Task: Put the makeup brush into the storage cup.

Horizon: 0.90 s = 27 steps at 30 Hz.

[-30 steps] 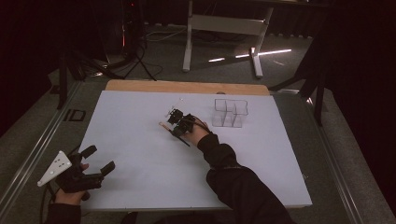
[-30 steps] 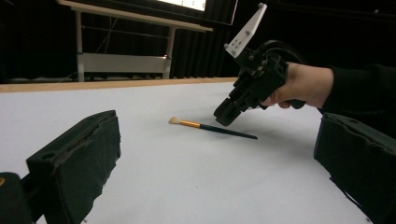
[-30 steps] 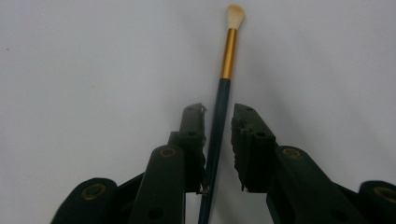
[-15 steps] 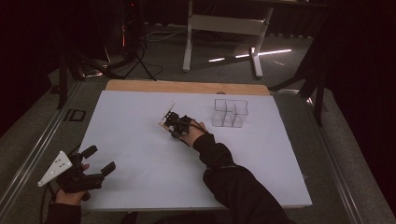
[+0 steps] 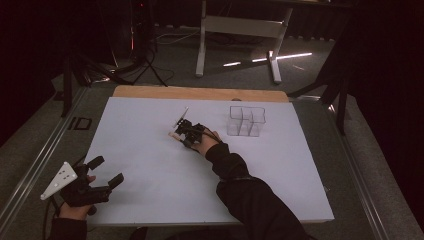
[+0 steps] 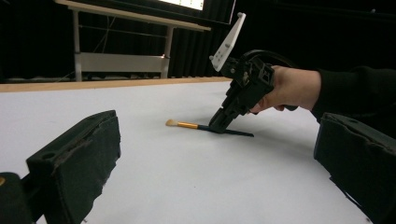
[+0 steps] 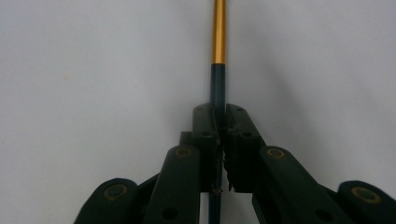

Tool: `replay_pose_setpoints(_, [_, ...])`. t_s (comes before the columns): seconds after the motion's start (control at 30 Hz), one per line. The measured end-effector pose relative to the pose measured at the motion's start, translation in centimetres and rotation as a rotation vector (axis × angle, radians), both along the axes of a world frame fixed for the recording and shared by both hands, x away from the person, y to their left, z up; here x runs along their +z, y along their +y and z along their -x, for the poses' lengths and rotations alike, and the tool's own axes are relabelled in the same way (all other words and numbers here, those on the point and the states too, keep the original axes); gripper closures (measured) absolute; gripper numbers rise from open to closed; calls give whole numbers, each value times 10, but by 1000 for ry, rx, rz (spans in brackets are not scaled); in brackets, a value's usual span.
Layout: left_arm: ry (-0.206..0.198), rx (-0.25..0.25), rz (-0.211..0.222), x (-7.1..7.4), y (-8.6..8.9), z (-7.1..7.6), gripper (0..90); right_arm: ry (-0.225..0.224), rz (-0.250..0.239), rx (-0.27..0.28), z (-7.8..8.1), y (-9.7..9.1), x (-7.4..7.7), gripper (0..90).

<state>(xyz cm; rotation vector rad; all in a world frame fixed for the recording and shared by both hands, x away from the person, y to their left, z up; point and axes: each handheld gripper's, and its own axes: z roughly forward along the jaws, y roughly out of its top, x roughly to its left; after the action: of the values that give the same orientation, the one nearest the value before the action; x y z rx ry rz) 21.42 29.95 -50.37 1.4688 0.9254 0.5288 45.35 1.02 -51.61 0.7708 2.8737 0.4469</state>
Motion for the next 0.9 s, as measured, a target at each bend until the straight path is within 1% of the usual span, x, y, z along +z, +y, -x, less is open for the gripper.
replay_pose_setpoints(0.07, [0,0,2,0,0,0,8,-12,-10,-14,-1,-2,4,838])
replay_pose_setpoints(0.13, [2,1,4,0,0,0,8,-7,-45,-30,-1,-6,10,838])
replay_pose_setpoints(0.17, [3,0,5,0,0,0,9,-12,-60,-34,-1,-8,13,838])
replay_pose_setpoints(0.23, [2,1,4,0,0,0,8,3,-94,-48,-2,-13,19,838])
replay_pose_setpoints(0.27, [2,2,5,0,0,0,8,3,-111,-56,-1,-16,21,838])
replay_pose_setpoints(0.37, [4,2,4,0,-1,0,8,9,-124,-59,1,-23,25,838])
replay_pose_setpoints(0.43, [3,2,2,0,-1,-1,8,21,-144,-55,4,-28,26,838])
replay_pose_setpoints(0.47, [5,3,3,0,-1,-1,8,20,-149,-56,5,-30,27,838])
replay_pose_setpoints(0.53, [8,2,5,0,-2,-1,8,22,-177,-56,10,-36,30,838])
replay_pose_setpoints(0.6, [9,2,5,0,-2,-1,8,0,-171,-45,17,-41,32,838])
replay_pose_setpoints(0.77, [9,3,10,1,-2,-1,8,-9,-206,-27,36,-57,35,838])
replay_pose_setpoints(0.83, [9,2,12,1,-3,-1,8,-2,-234,-35,42,-65,37,838])
replay_pose_setpoints(0.9, [13,-1,13,0,-4,-2,8,0,-247,-51,47,-74,38,838])
